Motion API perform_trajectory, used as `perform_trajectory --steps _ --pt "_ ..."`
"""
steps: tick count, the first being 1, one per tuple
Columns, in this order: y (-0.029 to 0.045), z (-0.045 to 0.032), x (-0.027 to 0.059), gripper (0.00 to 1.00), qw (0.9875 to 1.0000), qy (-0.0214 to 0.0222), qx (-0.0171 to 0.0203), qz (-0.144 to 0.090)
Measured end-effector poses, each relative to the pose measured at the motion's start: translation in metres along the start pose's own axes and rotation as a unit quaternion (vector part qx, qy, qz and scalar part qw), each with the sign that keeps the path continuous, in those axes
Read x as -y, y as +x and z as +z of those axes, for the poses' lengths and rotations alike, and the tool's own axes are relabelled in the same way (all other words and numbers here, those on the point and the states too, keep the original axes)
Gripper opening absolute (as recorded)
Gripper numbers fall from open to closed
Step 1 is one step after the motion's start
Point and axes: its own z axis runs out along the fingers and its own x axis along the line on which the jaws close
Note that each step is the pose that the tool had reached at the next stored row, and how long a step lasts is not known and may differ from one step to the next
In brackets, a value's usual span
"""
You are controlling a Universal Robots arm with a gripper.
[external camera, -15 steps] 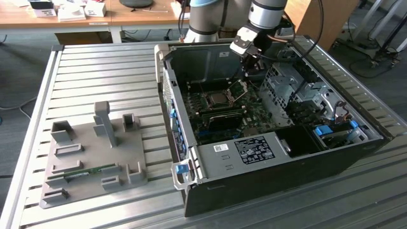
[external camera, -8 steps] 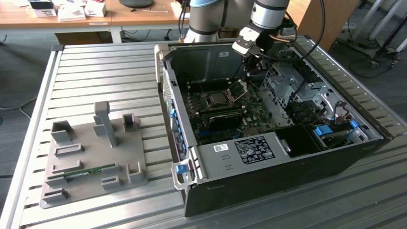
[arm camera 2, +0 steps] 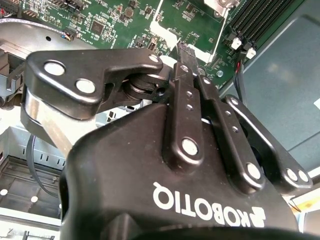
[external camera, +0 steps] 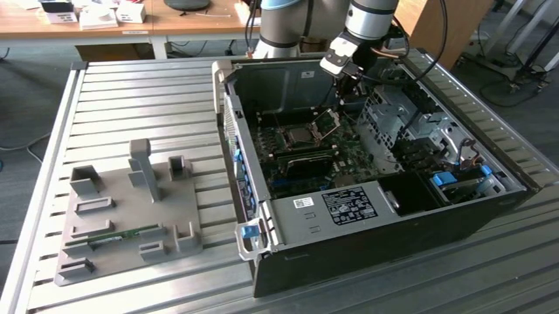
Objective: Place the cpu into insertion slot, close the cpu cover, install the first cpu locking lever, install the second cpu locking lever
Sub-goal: 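Close the cpu cover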
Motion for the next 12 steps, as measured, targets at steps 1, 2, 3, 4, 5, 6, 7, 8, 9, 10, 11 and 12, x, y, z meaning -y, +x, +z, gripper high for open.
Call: perform_trajectory --steps 1,2,3,4,5,6,7,8,9,10,11,12 --pt "0.0 0.0 0.0 0.11 1.0 0.0 0.0 0.0" --pt "0.0 0.0 -0.0001 0.11 1.0 0.0 0.0 0.0" --pt "0.0 0.0 -0.0001 0.11 1.0 0.0 0.0 0.0" --pt "0.0 0.0 -0.0001 0.11 1.0 0.0 0.0 0.0" --pt "0.0 0.0002 -0.0002 0.11 1.0 0.0 0.0 0.0" --pt "0.0 0.0004 -0.0005 0.11 1.0 0.0 -0.0001 0.0" --pt "0.0 0.0006 -0.0009 0.11 1.0 0.0 -0.0001 0.0" --pt "0.0 0.0007 -0.0014 0.11 1.0 0.0 0.0 0.0" --pt "0.0 0.0009 -0.002 0.11 1.0 0.0 0.0 0.0" --pt "0.0 0.0011 -0.0026 0.11 1.0 0.0 0.0 0.0" --pt "0.0 0.0013 -0.0033 0.11 1.0 0.0 0.0 0.0" --pt "0.0 0.0016 -0.0039 0.11 1.0 0.0 -0.0001 0.0"
